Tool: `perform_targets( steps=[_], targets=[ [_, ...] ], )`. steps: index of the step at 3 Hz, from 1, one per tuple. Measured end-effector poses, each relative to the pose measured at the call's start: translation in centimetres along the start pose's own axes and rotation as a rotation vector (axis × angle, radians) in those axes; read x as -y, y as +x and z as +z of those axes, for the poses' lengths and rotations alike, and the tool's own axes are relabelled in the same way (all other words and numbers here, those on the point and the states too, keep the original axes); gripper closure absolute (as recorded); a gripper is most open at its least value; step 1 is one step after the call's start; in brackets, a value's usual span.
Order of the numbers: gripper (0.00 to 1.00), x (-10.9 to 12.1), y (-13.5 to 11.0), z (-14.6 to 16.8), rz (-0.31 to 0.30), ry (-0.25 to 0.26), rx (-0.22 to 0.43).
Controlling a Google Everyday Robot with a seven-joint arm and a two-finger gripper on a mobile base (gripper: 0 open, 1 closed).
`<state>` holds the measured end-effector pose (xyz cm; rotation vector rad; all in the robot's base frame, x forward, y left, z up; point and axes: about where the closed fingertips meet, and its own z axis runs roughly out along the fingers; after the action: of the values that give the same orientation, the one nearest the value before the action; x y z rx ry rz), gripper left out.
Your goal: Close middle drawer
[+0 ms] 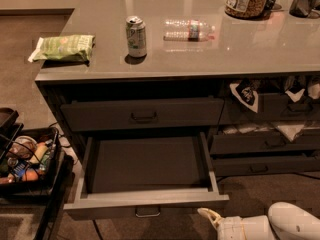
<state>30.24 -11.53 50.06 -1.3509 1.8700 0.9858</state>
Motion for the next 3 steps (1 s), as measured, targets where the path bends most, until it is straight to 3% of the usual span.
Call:
perform_targets(
  steps=[1, 2, 3],
  targets=[
    [0.0, -0.1, 0.6, 0.7, 0.01, -0.008, 0.007],
    [0.0, 0.4, 2.2, 2.8, 0.006, 0.009, 0.056],
    [0.19, 0.1, 2.5, 3.4, 0.016, -0.003, 0.067]
  ],
)
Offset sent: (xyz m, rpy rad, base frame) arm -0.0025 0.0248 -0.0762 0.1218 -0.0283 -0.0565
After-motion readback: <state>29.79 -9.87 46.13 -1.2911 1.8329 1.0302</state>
